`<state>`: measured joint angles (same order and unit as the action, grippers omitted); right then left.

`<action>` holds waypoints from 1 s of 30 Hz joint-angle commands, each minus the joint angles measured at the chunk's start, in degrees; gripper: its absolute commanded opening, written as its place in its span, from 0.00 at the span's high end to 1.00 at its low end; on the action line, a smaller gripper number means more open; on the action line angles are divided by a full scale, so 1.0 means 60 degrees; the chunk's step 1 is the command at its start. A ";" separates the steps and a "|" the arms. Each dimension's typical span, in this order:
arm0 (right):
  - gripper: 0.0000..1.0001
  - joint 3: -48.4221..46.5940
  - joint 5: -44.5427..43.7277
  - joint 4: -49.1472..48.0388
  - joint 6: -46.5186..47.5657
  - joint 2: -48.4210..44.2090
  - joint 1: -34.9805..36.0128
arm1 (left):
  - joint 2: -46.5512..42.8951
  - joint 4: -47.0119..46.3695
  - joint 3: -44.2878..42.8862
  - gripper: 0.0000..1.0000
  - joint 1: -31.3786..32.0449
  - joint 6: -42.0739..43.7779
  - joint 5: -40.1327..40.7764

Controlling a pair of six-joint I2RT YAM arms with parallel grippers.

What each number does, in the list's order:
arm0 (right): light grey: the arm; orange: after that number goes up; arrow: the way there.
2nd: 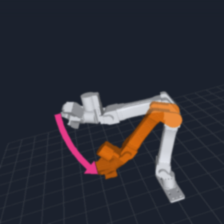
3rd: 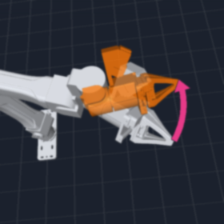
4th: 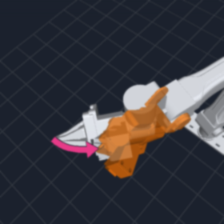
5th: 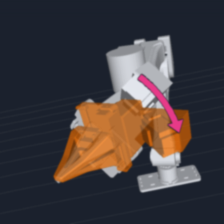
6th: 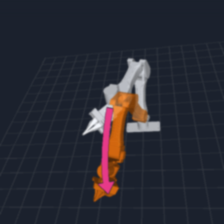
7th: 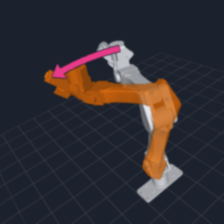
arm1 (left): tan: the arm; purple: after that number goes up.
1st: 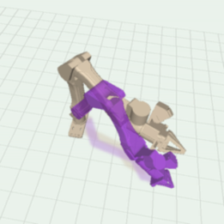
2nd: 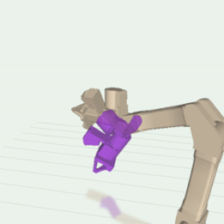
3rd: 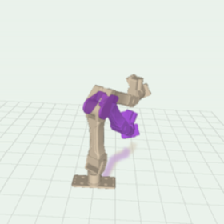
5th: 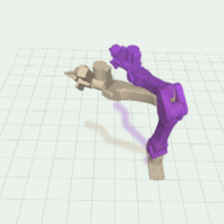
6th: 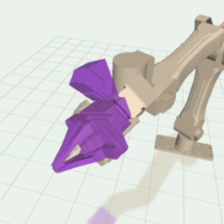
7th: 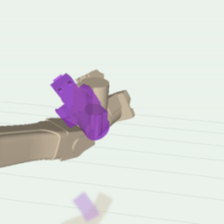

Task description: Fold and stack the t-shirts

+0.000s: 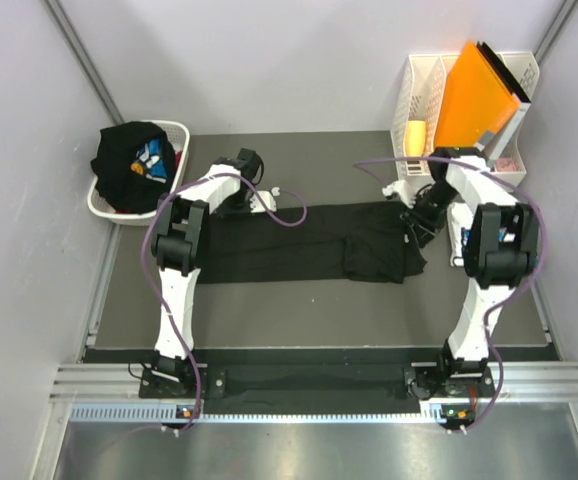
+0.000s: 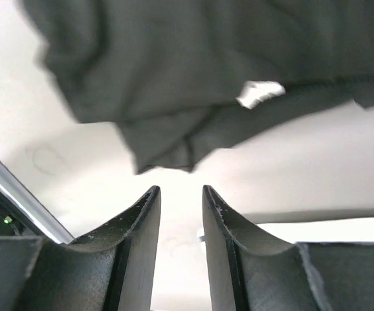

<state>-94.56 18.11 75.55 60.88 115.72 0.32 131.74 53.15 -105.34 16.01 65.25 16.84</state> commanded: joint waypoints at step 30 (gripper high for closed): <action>0.71 0.3220 0.0366 -0.2322 -0.0420 -0.1708 0.4092 | -0.0600 -0.0786 0.0330 0.06 -0.0442 -0.0109 -0.0536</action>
<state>-77.12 19.11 63.55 59.44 106.80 22.87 129.56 47.62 -104.57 13.96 65.65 15.44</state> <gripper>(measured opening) 0.288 0.934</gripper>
